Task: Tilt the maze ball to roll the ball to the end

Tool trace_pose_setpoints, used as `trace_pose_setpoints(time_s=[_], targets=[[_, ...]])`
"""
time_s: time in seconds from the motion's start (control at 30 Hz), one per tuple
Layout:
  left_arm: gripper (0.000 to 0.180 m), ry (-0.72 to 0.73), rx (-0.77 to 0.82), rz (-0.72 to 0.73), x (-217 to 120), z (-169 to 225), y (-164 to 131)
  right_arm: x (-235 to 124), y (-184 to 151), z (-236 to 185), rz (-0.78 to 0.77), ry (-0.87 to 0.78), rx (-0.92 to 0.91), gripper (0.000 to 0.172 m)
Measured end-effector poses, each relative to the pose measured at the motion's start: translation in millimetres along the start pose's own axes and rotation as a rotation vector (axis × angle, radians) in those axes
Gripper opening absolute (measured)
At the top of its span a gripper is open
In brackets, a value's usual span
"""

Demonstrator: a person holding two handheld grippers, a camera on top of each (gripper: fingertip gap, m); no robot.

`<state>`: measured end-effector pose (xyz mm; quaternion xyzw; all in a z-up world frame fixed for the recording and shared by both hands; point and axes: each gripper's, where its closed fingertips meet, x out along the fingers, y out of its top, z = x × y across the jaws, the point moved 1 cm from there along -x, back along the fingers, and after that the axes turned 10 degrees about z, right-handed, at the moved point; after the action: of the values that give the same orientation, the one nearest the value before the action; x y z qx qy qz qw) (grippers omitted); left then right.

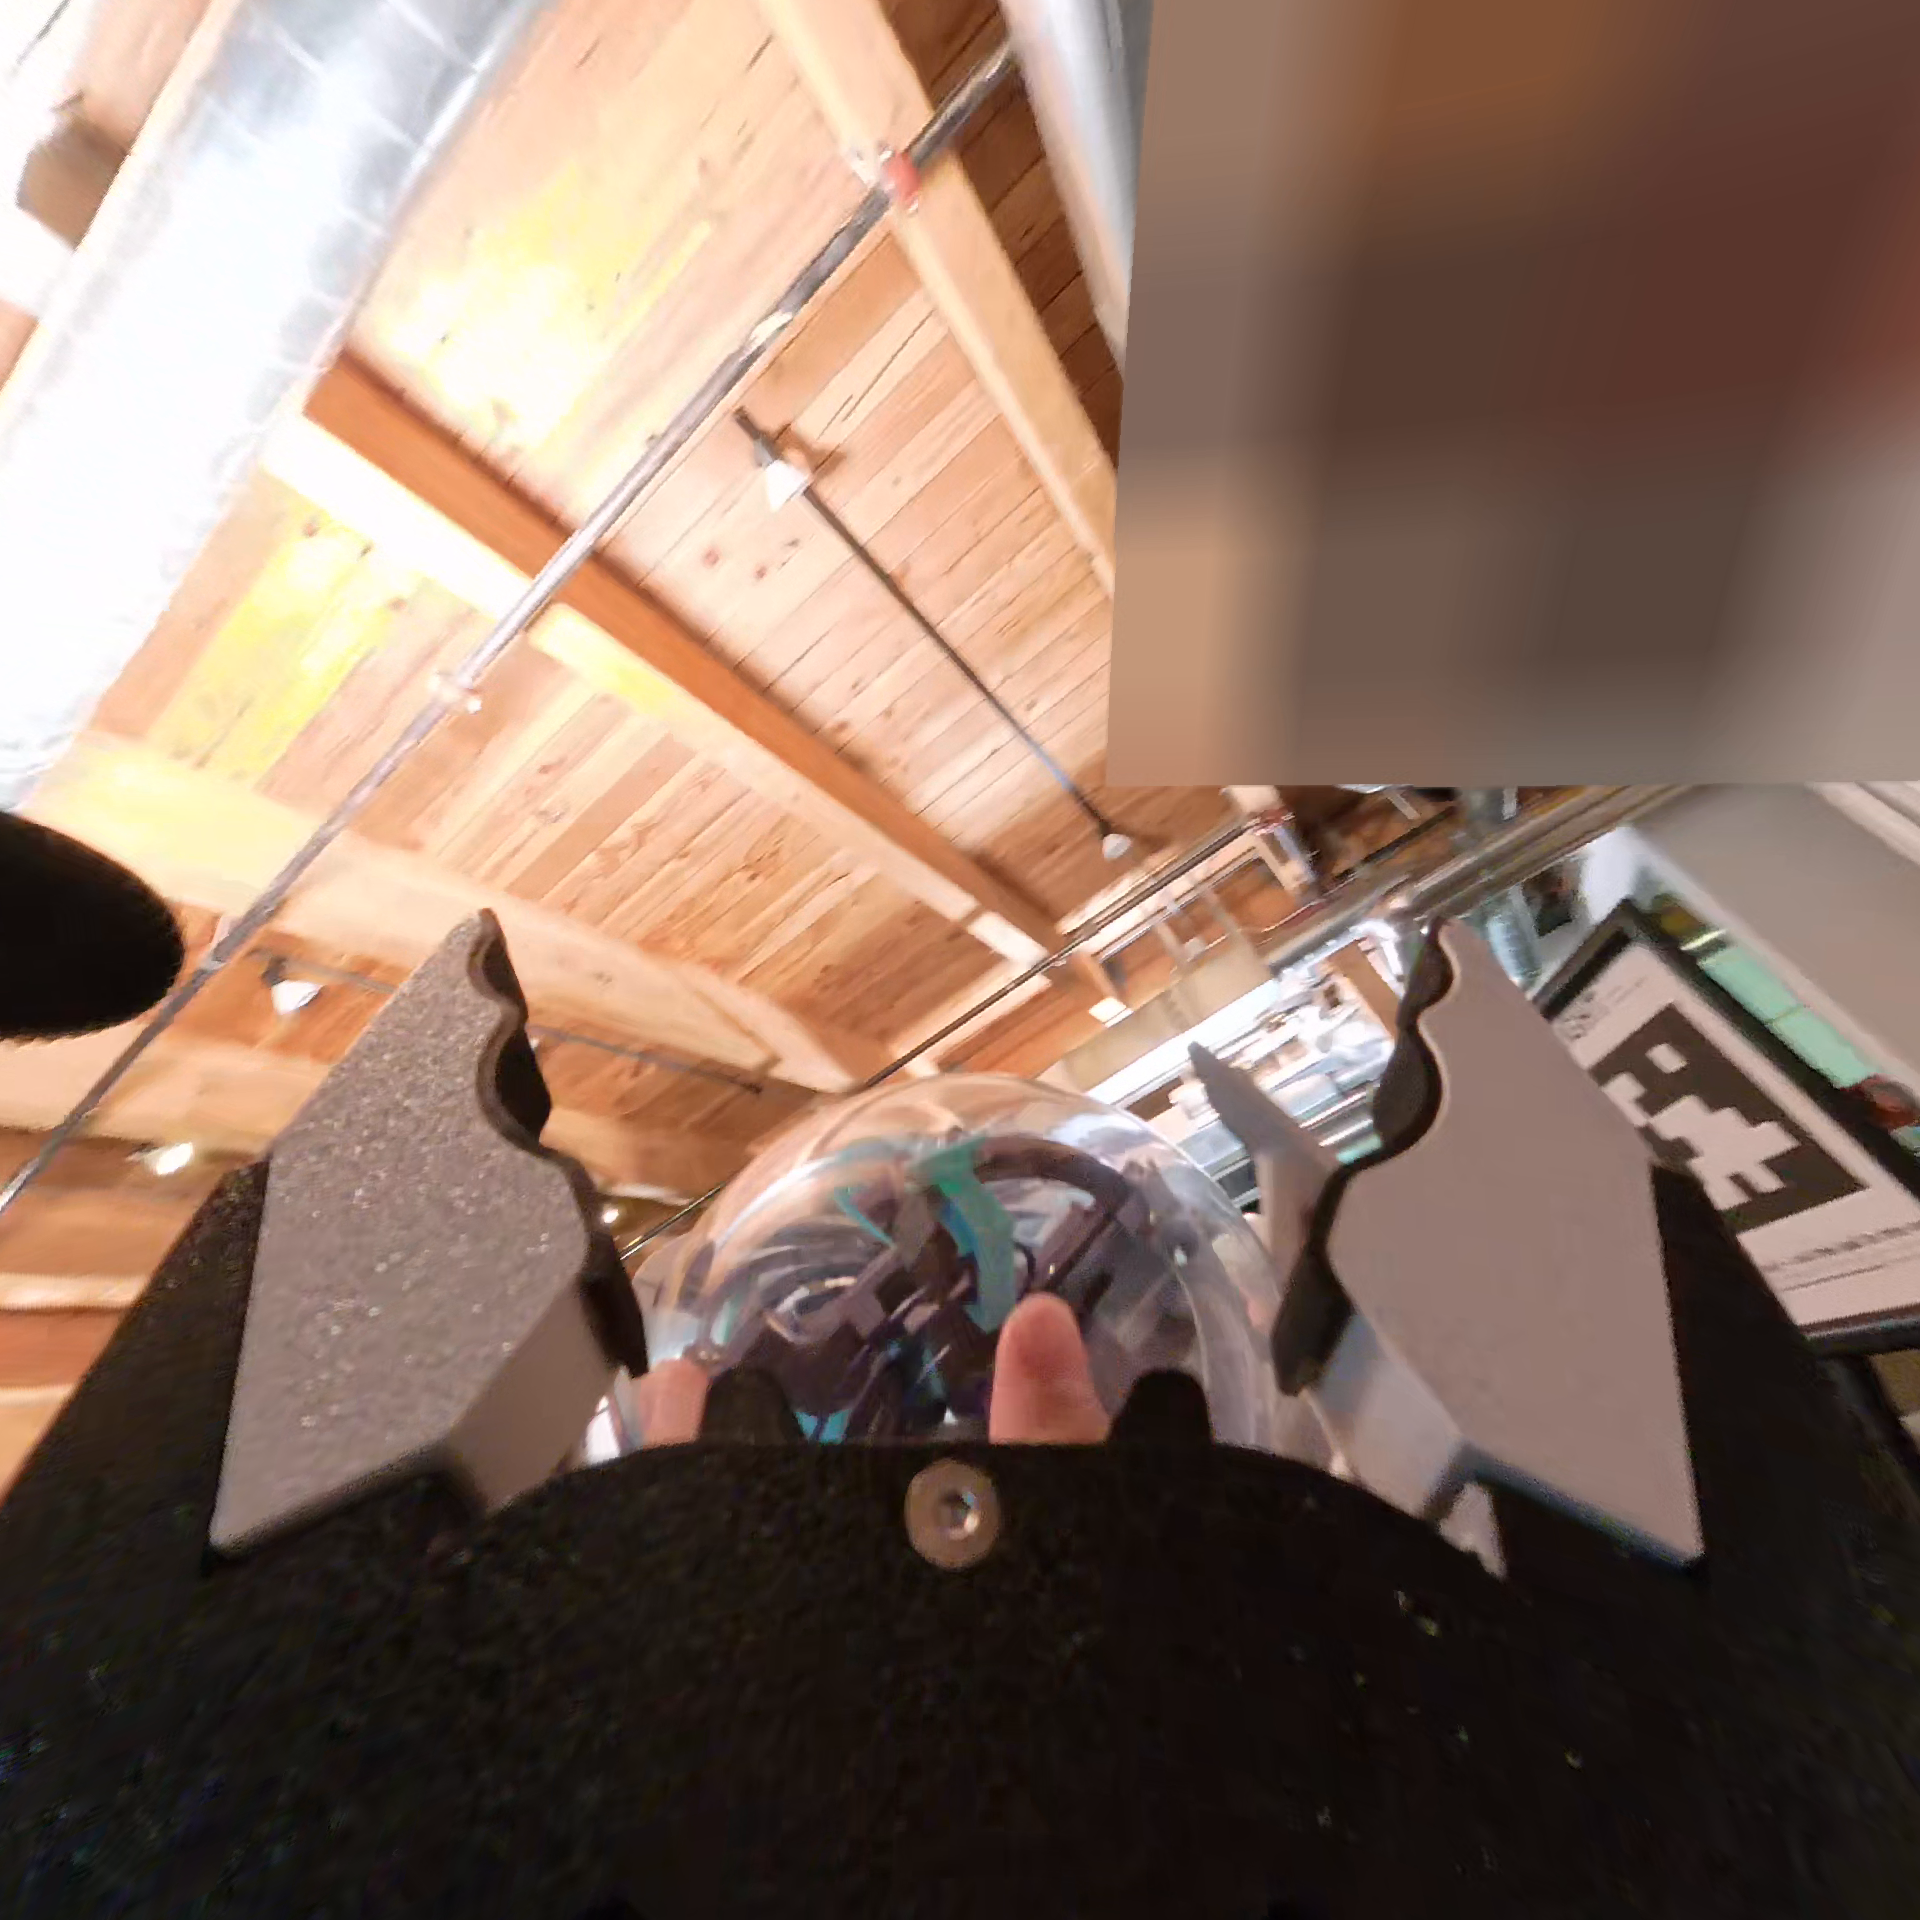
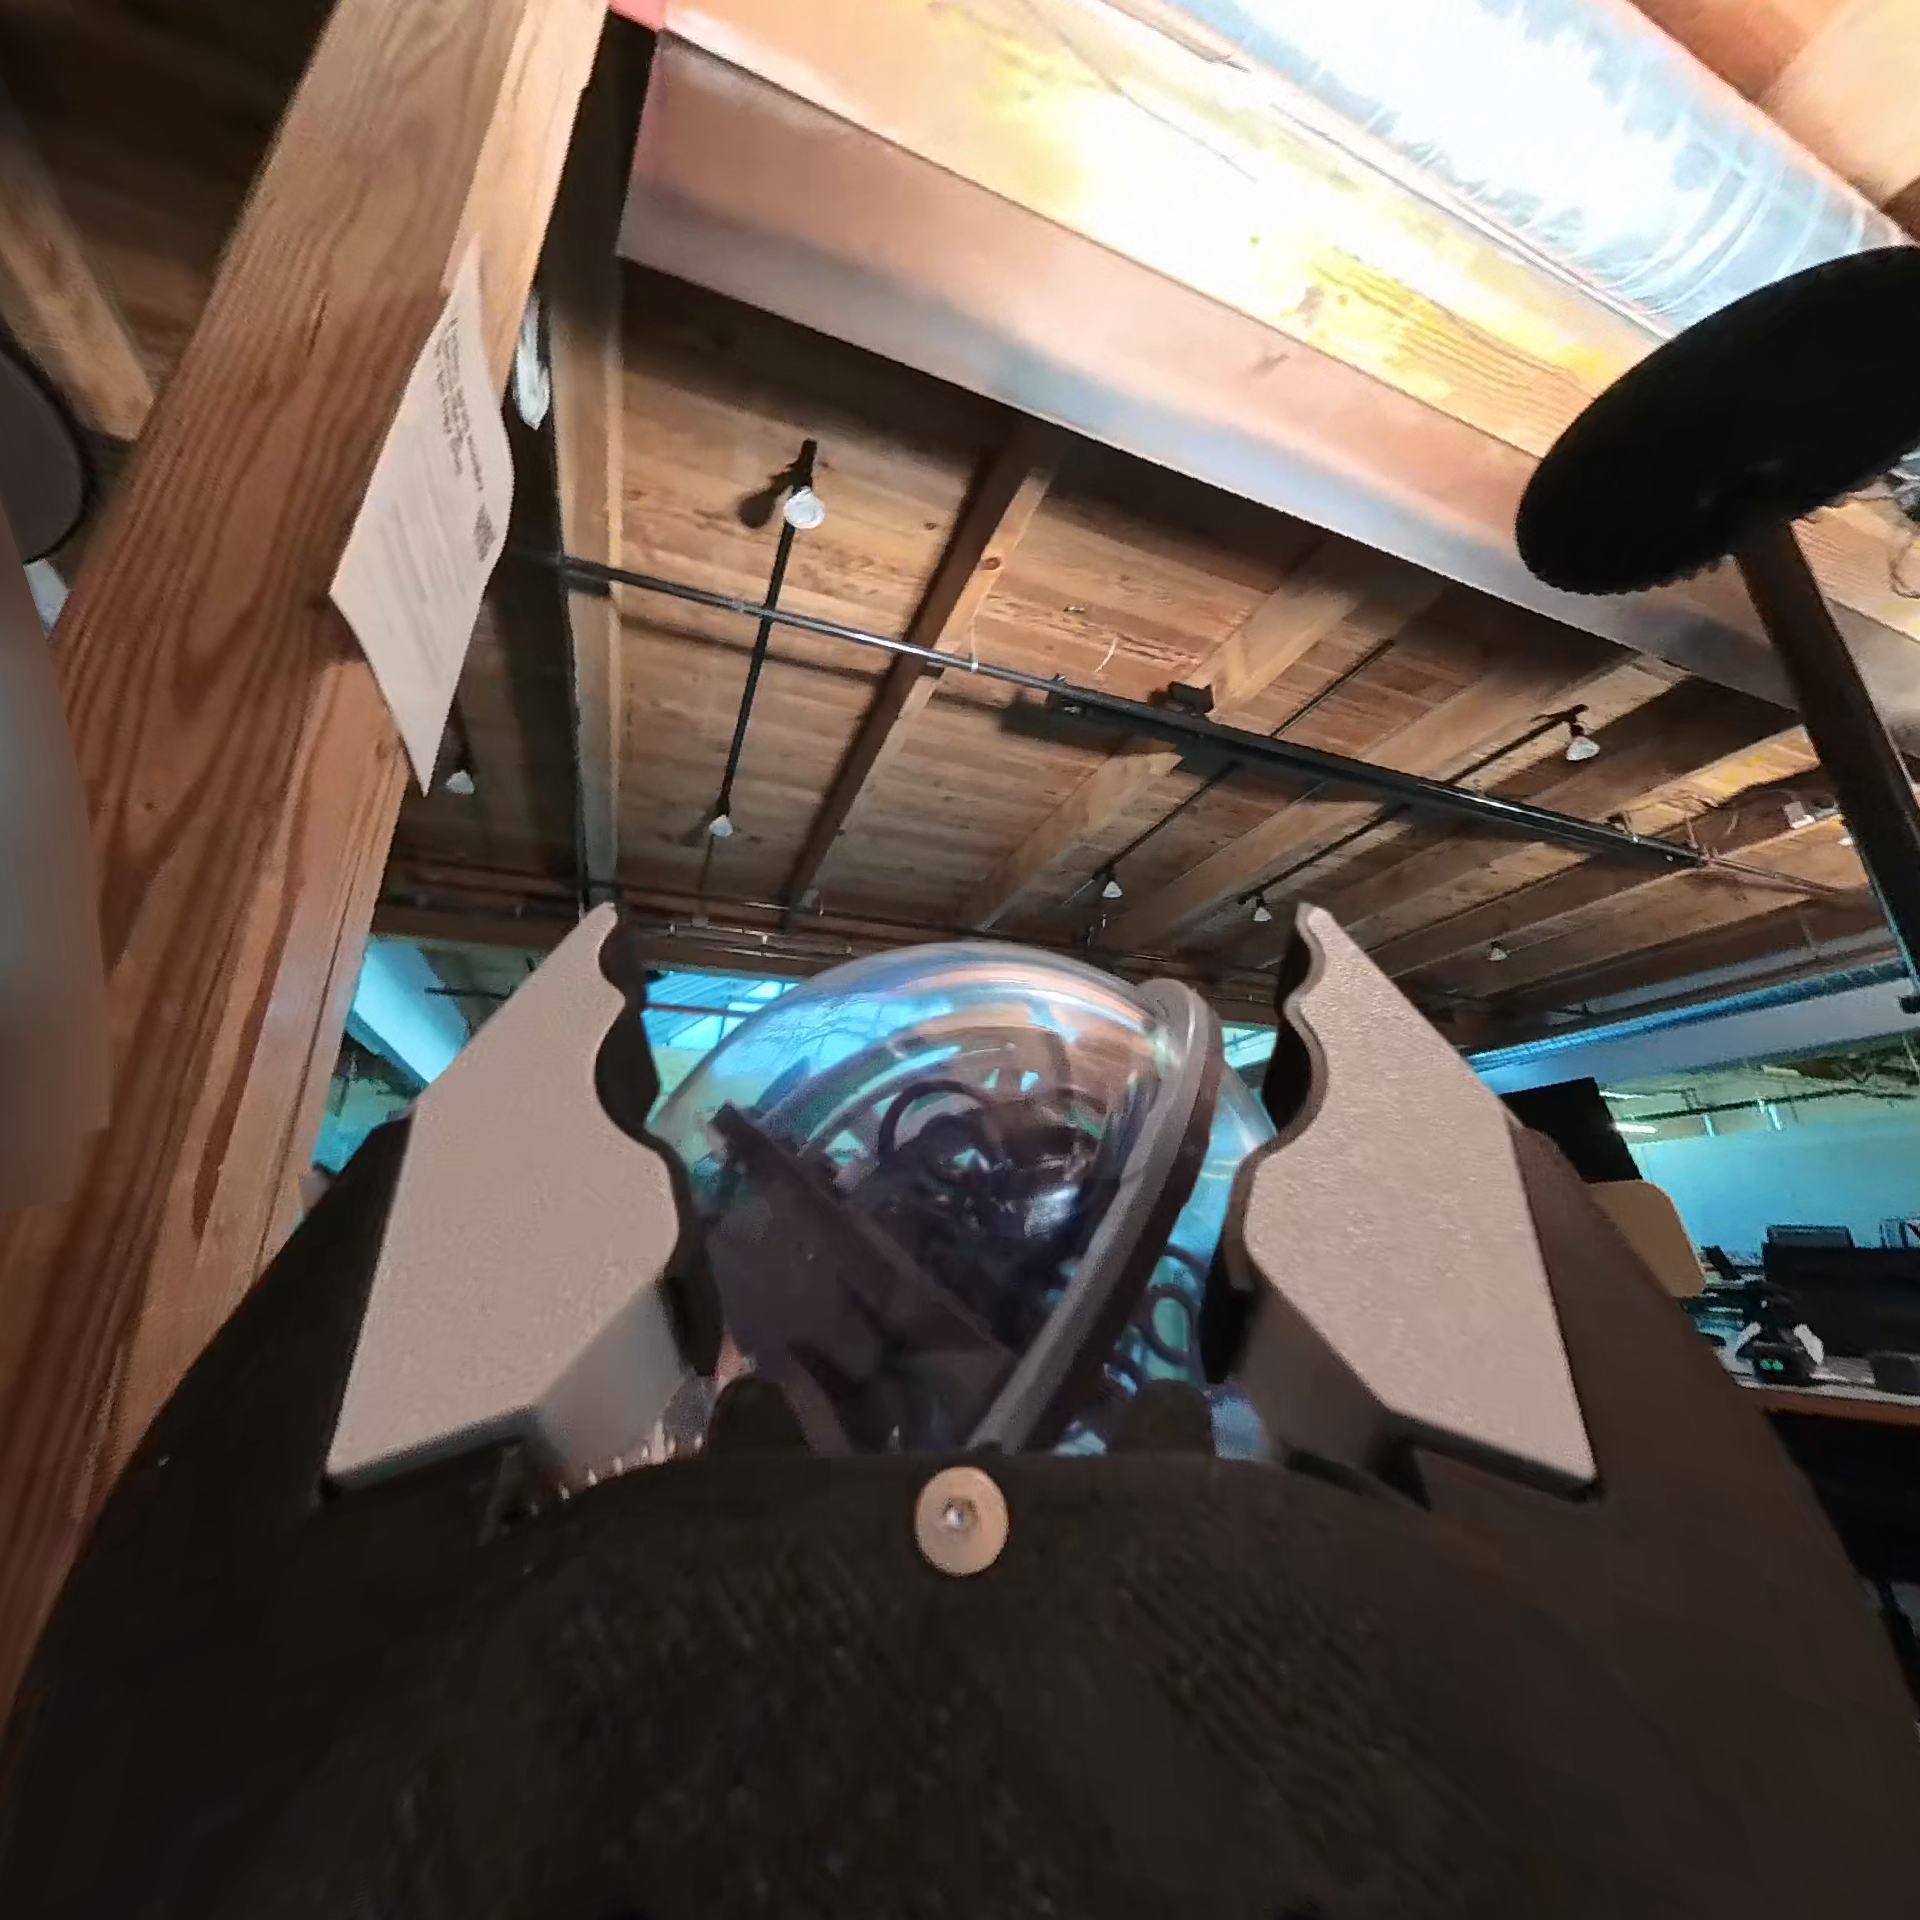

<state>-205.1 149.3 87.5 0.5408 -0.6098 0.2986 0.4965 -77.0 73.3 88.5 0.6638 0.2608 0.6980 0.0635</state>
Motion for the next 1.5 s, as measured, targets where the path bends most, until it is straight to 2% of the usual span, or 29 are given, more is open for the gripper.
trace_pose_setpoints(time_s=[0.03,0.1,0.27,0.37,0.53,0.83,1.23,1.4,1.5], targets=[[0.157,-0.022,-0.01,0.01,1,3,2,0,2,2,0.01,-0.007,0.024,0.122],[0.157,-0.029,-0.01,0.009,1,4,2,-2,5,6,0.034,-0.026,0.061,0.119],[0.157,0.058,-0.076,0.078,-4,-10,9,-5,15,15,0.105,-0.059,0.161,0.11],[0.157,0.16,-0.111,0.078,-10,-27,7,-4,10,16,0.078,-0.078,0.155,0.11],[0.157,0.221,-0.142,0.068,-17,-42,5,-3,4,14,0.057,-0.083,0.153,0.109],[0.157,0.128,-0.096,0.023,-9,-26,2,-4,5,20,0.041,-0.112,0.158,0.115],[0.157,0.058,-0.053,0.01,-4,-14,3,-7,14,25,0.107,-0.123,0.261,0.109],[0.158,0.051,0.007,-0.069,-3,-12,-9,-4,9,19,0.081,-0.108,0.218,0.113],[0.157,0.022,0.046,-0.094,-2,-7,-12,-4,10,16,0.087,-0.08,0.259,0.113]])
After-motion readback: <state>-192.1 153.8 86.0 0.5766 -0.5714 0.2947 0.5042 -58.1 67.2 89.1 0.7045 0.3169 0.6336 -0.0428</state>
